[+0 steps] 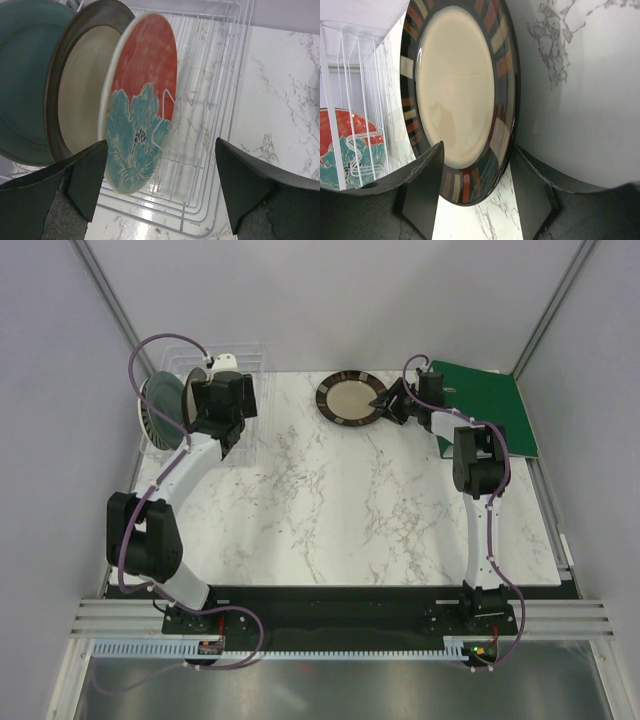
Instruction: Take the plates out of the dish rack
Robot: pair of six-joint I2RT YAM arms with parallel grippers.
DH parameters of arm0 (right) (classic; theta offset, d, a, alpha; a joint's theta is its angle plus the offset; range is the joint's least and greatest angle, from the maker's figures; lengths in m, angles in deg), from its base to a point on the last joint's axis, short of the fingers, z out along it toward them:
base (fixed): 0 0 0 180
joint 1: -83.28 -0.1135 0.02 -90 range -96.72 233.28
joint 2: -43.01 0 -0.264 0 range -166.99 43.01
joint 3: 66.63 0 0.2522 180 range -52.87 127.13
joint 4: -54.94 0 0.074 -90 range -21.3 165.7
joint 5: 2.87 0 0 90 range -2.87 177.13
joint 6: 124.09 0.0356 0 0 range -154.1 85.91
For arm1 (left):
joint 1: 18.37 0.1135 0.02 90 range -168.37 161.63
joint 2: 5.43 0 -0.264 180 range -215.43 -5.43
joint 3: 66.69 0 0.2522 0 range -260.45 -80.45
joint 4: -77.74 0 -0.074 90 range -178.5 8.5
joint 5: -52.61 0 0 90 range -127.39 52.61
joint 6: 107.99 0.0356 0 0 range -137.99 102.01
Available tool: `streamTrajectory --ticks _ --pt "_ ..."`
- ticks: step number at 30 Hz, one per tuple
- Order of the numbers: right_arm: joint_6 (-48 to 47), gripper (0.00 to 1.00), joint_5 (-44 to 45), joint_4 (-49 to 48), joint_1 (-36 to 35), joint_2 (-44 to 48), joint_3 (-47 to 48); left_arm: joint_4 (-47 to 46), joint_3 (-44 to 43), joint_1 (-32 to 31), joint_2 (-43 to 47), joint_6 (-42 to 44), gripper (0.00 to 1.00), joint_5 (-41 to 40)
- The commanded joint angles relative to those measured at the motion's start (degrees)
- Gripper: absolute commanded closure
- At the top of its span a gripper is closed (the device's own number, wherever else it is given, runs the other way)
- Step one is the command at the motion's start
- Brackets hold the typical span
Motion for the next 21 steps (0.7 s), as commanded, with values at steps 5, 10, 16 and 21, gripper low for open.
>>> streamTrajectory --ticks 5,10,16,21 --pt "-1.2 0.38 -0.8 -2.3 -0.7 2.9 -3.2 -6.8 1.6 -0.2 7.4 4.1 0.06 -1.9" --pt "-1.1 0.38 -1.4 -2.8 -0.8 3.6 -4.1 -8.7 1.4 0.5 7.1 5.3 0.06 -4.0" --pt "-2.0 0.38 -1.5 -3.0 -0.8 6.3 -7.2 -3.9 -2.0 0.6 0.3 4.0 0.06 -5.9" --pt "-7.4 0.38 2.1 -1.8 -0.6 13.8 -11.5 -6.6 -2.1 1.2 -3.2 5.0 0.06 -8.1"
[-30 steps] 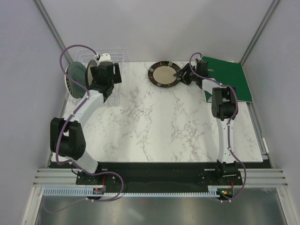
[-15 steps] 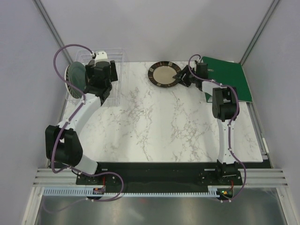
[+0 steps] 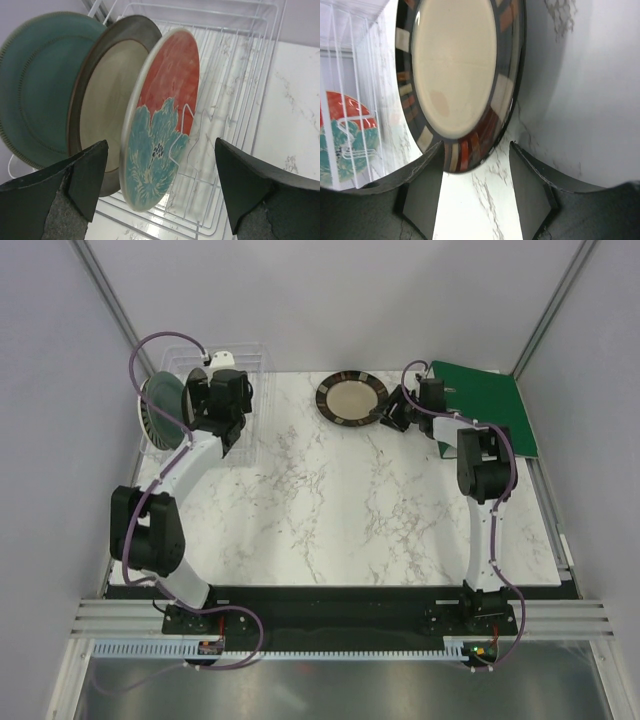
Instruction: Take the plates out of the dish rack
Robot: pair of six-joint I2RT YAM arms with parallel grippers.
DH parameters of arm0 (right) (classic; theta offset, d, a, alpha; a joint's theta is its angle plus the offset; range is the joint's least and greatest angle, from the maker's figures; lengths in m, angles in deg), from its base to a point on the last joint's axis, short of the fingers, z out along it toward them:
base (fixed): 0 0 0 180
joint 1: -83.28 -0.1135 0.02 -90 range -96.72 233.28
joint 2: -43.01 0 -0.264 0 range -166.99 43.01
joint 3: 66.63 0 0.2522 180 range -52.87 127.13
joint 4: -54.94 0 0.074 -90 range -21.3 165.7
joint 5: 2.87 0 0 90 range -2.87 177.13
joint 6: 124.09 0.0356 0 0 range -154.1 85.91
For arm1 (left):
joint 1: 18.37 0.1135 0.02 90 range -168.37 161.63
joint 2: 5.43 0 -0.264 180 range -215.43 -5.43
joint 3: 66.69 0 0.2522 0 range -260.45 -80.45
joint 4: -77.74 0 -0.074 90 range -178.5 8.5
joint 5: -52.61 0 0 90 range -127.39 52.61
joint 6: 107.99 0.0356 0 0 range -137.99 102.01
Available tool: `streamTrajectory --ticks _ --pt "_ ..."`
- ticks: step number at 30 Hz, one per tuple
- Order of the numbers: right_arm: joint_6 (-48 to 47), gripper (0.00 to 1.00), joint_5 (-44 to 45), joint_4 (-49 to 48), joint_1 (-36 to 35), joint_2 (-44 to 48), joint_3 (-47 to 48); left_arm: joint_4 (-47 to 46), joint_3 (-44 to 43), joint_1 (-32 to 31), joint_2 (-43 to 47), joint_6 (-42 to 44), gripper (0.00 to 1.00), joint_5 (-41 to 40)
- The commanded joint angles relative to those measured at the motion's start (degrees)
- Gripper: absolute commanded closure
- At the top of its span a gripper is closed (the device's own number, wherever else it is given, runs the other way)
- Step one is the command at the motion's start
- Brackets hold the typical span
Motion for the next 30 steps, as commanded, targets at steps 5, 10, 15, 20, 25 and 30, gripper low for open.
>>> streamTrajectory --ticks 5,10,15,20,25,30 --pt "-12.0 0.36 7.7 5.2 -0.1 20.9 -8.3 -1.6 -5.3 1.6 -8.8 3.7 0.06 -6.5" --pt "-16.0 0.36 10.6 8.0 -0.3 31.6 -14.7 -0.4 -6.4 3.1 -11.2 2.4 0.08 -7.0" --pt "-17.0 0.36 10.3 8.5 -0.4 40.3 -18.4 0.4 -6.3 4.2 -11.3 1.8 0.45 -4.0" --pt "-16.9 0.36 10.2 10.0 -0.6 42.8 -21.1 0.6 -5.6 4.2 -9.3 1.9 0.98 -2.2" --pt "-16.5 0.37 8.8 10.1 -1.7 42.3 -22.1 0.2 -3.4 4.2 -5.7 1.7 0.98 -2.0" --pt "-16.5 0.37 5.4 10.2 -3.5 41.6 -21.7 1.3 -3.8 4.1 -0.1 2.0 0.98 -0.5"
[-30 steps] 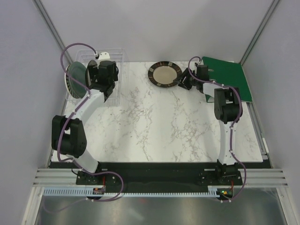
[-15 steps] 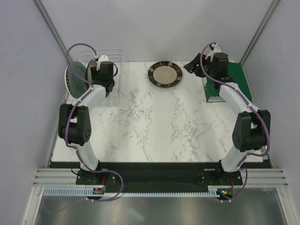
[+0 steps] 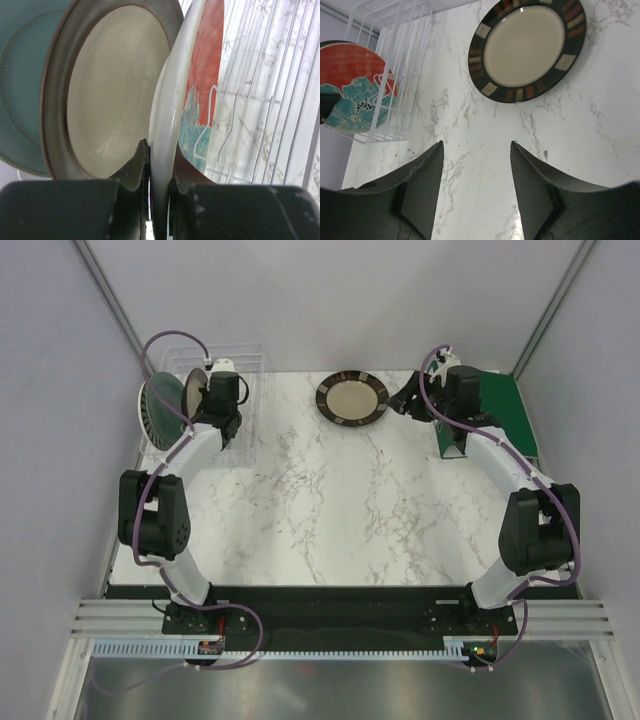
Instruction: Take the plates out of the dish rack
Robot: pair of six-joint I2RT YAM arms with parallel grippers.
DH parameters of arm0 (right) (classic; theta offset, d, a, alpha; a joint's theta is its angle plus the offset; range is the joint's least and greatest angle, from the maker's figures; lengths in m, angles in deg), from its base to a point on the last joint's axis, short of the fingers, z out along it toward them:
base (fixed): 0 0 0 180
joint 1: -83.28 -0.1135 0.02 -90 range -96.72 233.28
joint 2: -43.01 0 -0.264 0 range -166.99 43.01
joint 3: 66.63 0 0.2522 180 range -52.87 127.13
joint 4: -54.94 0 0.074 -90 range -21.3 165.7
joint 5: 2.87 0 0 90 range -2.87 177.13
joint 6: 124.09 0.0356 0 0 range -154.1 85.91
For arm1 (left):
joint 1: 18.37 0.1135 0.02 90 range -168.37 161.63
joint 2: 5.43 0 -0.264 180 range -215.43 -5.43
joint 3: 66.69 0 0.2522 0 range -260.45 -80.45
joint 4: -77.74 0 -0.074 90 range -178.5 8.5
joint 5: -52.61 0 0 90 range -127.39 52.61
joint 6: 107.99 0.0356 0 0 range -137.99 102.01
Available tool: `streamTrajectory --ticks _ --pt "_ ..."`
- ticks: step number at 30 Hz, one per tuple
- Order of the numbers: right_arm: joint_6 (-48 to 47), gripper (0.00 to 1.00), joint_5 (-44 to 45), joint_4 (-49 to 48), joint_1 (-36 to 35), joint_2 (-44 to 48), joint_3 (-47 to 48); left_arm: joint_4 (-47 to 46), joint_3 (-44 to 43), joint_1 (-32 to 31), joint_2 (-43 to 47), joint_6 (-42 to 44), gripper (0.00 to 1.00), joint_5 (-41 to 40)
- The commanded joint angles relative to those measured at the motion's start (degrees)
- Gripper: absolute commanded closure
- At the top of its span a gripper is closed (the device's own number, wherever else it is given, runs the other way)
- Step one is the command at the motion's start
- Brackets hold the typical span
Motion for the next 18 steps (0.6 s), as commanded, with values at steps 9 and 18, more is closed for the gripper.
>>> streamTrajectory --ticks 9,18 --pt "1.1 0.37 -5.8 -1.8 -3.9 -1.0 -1.4 1.9 -5.6 0.3 15.8 -1.1 0.98 -0.9" --pt "6.9 0.36 -14.8 -11.8 -5.4 -2.3 -2.4 10.4 -9.7 -1.0 23.0 -5.5 0.98 7.5"
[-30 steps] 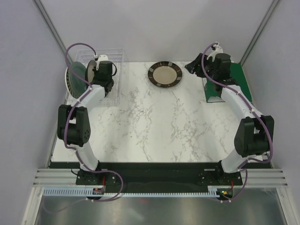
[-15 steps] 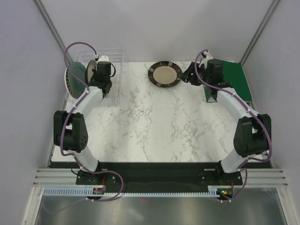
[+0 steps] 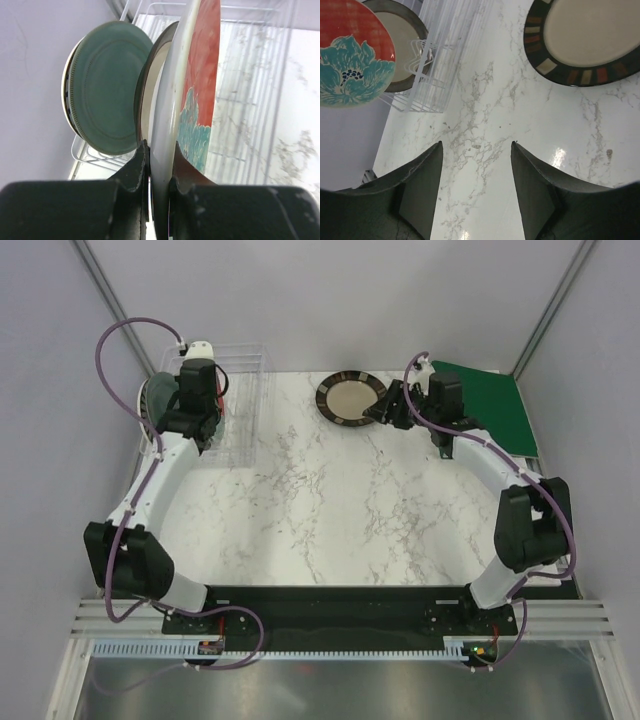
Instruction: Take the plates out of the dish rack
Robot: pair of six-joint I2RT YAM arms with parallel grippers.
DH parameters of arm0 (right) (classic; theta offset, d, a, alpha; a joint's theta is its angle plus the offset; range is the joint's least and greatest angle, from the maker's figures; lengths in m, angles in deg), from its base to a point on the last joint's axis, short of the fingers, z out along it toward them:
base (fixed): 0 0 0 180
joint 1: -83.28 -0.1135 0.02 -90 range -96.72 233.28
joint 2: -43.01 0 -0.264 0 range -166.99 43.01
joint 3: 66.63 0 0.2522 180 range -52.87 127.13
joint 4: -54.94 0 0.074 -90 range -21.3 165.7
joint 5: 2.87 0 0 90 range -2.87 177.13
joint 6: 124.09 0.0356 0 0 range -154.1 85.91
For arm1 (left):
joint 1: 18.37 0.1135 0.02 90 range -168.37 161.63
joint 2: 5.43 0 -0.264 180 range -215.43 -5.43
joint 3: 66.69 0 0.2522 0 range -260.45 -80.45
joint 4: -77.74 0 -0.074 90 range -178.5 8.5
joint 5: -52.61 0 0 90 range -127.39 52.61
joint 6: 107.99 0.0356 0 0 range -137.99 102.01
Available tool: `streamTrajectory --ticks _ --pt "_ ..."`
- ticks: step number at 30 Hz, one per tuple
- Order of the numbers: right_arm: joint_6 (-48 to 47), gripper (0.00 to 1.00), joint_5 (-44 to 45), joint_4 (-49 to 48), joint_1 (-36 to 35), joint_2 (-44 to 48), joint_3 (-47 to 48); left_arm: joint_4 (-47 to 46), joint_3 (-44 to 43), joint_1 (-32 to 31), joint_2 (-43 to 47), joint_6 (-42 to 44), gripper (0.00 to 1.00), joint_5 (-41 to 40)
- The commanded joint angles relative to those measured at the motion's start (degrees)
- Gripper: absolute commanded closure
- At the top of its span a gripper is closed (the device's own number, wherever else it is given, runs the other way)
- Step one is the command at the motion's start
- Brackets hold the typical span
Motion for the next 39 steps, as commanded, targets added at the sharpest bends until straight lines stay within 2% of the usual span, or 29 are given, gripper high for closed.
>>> streamTrajectory --ticks 1,3,4,8,13,15,19,23,30,37,38,39 --pt "5.7 0.35 -7.9 -11.3 -0.7 -1.1 -1.3 -2.4 -7.1 -1.1 8.6 -5.5 0.98 7.5" --pt "9.3 0.35 -11.1 -16.1 -0.9 -1.7 -1.8 -0.6 -7.1 -1.2 9.5 -8.8 0.98 11.0" --pt "9.9 0.35 -12.0 -17.5 -1.5 -2.2 -1.8 -0.4 -6.7 -1.3 10.0 -9.9 0.98 15.6" --pt "14.6 0.34 -14.2 -23.4 -2.1 -4.0 -2.4 -1.4 -2.4 -1.3 12.2 -19.8 0.98 25.9" --pt "22.6 0.34 -18.3 -34.6 -2.3 -9.3 -4.0 -10.5 5.6 -1.9 13.7 -28.7 0.98 41.0" --pt "26.2 0.33 -19.3 -41.7 -2.3 -10.8 -4.9 -13.6 6.9 -2.4 13.1 -31.6 0.98 43.7" --pt "29.0 0.33 -18.8 -44.4 -2.9 -14.9 -4.6 -20.8 10.9 -3.1 12.6 -37.1 0.98 51.1" --pt "28.3 0.32 -18.6 -43.2 -3.5 -16.9 -5.4 -25.6 12.9 -3.6 11.5 -39.7 0.98 54.1" --pt "37.0 0.32 -20.4 -58.6 -4.0 -19.9 -8.1 -31.8 16.2 -3.7 8.2 -44.0 0.98 58.2" --pt "36.0 0.33 -21.3 -59.0 -4.5 -20.3 -7.4 -34.4 18.3 -4.6 5.1 -45.5 0.98 59.9" --pt "36.0 0.37 -21.4 -58.6 -4.5 -20.6 -6.6 -34.5 18.4 -5.0 4.6 -45.5 0.98 59.9" --pt "36.0 0.50 -21.7 -58.2 -4.5 -21.2 -6.1 -34.5 18.6 -5.2 4.4 -45.5 0.98 59.8"
